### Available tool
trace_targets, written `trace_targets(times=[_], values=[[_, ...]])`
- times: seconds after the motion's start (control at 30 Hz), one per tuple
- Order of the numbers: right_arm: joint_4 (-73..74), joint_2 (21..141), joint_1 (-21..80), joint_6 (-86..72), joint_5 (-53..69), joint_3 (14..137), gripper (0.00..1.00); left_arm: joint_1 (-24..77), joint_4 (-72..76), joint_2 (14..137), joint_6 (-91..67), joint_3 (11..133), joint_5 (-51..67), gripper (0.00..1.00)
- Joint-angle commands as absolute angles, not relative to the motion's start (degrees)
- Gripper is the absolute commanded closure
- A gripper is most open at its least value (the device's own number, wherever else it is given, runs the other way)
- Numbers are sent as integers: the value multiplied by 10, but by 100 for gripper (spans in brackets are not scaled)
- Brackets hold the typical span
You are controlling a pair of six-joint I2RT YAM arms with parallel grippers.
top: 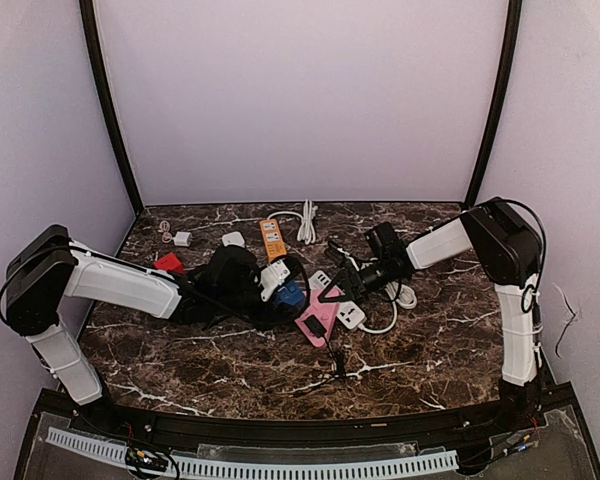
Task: Pull the plug off the socket
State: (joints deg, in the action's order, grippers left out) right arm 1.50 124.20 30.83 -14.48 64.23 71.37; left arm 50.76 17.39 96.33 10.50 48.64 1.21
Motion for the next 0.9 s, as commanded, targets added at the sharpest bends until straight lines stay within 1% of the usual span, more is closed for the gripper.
trace_targets(times=[0.0,0.1,0.27,0.33,0.37,0.57,0.73,0.87], values=[[23,1226,327,-127,664,708,70,517,197,911,126,510,19,83],[22,1211,327,-132,653,705,75,519,195,876,129,512,34,83],[21,1181,327,-143,647,704,89,521,224,826,161,486,62,81],[21,1173,327,-145,647,705,99,524,259,806,182,467,70,81],[20,1170,327,-148,646,705,100,524,264,797,187,461,71,81],[21,1166,326,-157,630,704,100,524,218,794,179,498,78,84],[22,1167,326,-161,620,700,100,526,287,767,223,448,123,82],[21,1168,323,-165,612,700,100,528,261,764,267,448,130,83]])
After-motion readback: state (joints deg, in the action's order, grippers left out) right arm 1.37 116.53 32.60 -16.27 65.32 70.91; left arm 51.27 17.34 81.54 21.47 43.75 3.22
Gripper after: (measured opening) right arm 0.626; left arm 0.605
